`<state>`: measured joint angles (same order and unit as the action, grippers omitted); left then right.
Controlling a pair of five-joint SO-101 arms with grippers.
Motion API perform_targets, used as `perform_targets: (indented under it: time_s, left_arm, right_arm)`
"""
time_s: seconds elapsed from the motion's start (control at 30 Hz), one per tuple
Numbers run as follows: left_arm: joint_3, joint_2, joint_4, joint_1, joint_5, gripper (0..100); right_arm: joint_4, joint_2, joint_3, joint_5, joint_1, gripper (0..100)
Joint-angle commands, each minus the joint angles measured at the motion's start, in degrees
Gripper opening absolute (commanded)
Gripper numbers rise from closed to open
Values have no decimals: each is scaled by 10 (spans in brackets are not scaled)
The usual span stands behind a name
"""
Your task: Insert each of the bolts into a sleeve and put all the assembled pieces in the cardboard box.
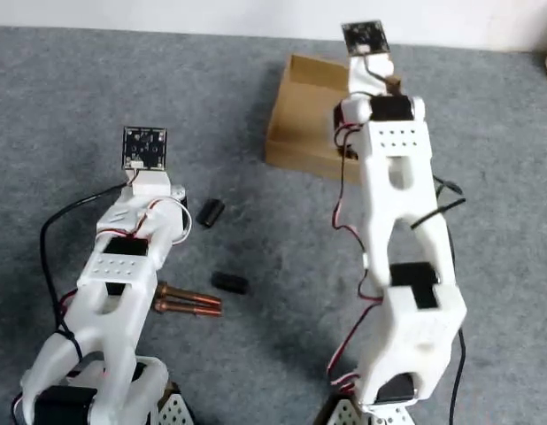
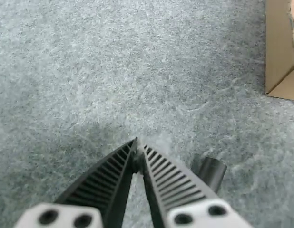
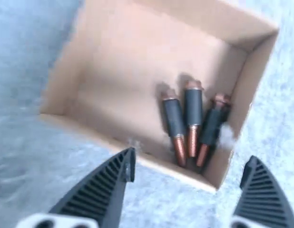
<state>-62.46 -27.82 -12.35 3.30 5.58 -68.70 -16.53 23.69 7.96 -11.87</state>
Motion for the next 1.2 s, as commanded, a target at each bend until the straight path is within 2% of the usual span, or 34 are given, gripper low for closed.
perform_targets:
  time_s: [0.0, 0.27, 0.9, 1.0, 1.17]
  left_arm:
    - [28, 0, 11, 5, 2, 11]
    - [28, 0, 11, 5, 2, 11]
    - [26, 0, 10, 4, 2, 11]
    - [26, 0, 10, 4, 2, 11]
    - [26, 0, 10, 4, 2, 11]
  right_arm:
    - [-42, 86, 17, -6, -39, 318]
    - [-134, 202, 17, -7, -92, 318]
    - [-324, 510, 10, -7, -102, 318]
    - [-320, 589, -61, -4, -102, 318]
    - [-289, 738, -272, -4, -103, 318]
